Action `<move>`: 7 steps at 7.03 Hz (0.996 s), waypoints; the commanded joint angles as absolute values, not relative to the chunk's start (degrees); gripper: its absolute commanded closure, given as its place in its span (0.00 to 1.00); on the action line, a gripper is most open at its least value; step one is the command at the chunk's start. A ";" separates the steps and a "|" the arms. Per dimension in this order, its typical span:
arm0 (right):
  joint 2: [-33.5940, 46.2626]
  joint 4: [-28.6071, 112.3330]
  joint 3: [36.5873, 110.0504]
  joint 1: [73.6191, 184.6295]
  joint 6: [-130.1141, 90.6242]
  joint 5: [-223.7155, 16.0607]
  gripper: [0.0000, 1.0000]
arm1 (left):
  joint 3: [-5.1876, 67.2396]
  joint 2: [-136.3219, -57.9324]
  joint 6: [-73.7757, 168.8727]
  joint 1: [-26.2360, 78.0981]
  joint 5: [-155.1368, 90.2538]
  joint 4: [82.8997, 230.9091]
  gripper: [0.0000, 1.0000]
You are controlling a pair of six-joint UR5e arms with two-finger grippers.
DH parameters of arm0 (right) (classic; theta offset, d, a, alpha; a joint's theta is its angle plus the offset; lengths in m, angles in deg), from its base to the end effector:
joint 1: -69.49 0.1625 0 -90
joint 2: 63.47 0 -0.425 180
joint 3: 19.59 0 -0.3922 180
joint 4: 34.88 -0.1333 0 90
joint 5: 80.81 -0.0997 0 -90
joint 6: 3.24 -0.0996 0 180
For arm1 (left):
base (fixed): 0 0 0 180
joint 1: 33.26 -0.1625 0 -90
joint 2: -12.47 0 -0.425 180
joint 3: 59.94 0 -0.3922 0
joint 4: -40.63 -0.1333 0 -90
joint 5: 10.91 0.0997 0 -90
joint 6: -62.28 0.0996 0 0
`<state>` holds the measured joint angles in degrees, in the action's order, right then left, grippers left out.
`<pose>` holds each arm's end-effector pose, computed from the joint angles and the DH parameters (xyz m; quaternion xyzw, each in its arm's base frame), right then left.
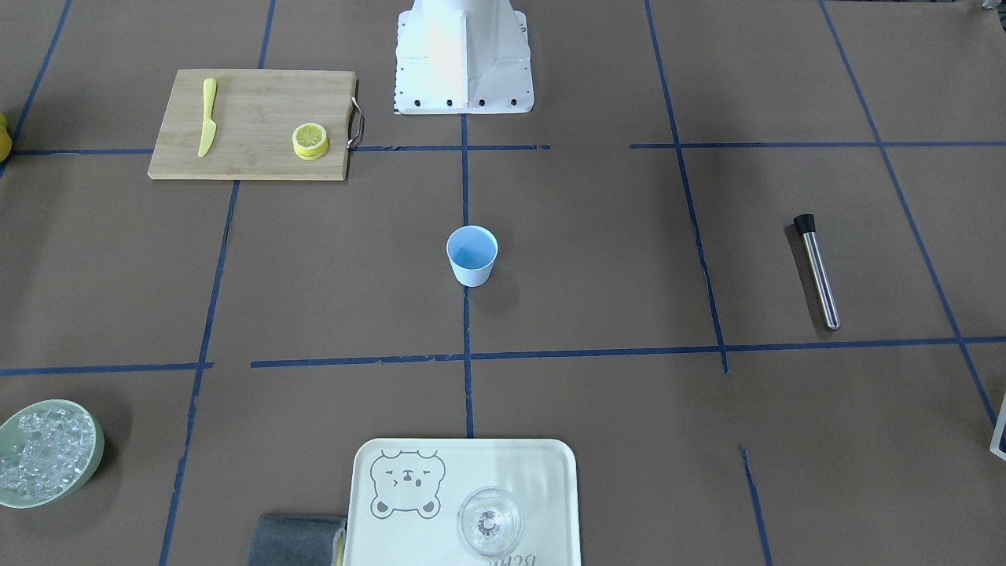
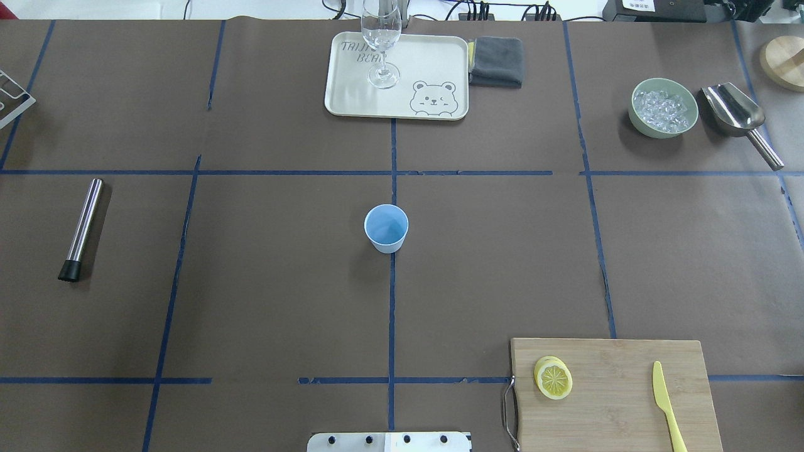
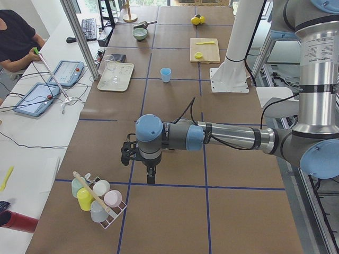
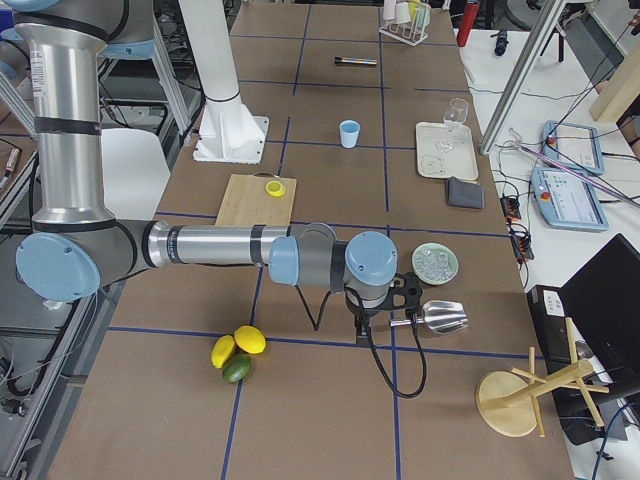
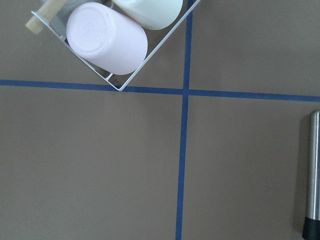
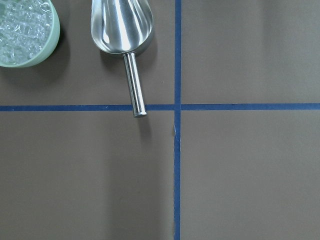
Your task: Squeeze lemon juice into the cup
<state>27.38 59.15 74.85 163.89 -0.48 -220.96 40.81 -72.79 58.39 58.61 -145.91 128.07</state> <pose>0.0938 -0.4785 0.6275 0.0230 -0.4232 0.0146 0.9056 -0.0778 -0.4564 0.6093 0.0211 0.3829 -0.0349 0.9229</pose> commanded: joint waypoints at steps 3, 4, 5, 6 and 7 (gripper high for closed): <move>26.62 58.03 75.24 162.84 -0.52 -221.34 0.00 | 41.04 -72.87 58.32 58.58 -145.91 128.69 0.00; 26.88 53.84 77.60 161.70 -1.56 -222.13 0.00 | 41.04 -73.14 58.24 58.58 -146.00 128.78 0.00; 25.66 53.71 82.32 157.60 -6.19 -221.79 0.00 | 41.13 -73.23 57.98 58.58 -146.00 129.74 0.00; 22.17 54.15 84.10 155.30 -6.58 -220.30 0.00 | 41.13 -73.23 57.80 58.58 -146.00 130.79 0.00; 22.22 53.54 83.95 151.97 -7.54 -220.29 0.00 | 41.22 -73.49 57.80 58.49 -146.00 131.15 0.00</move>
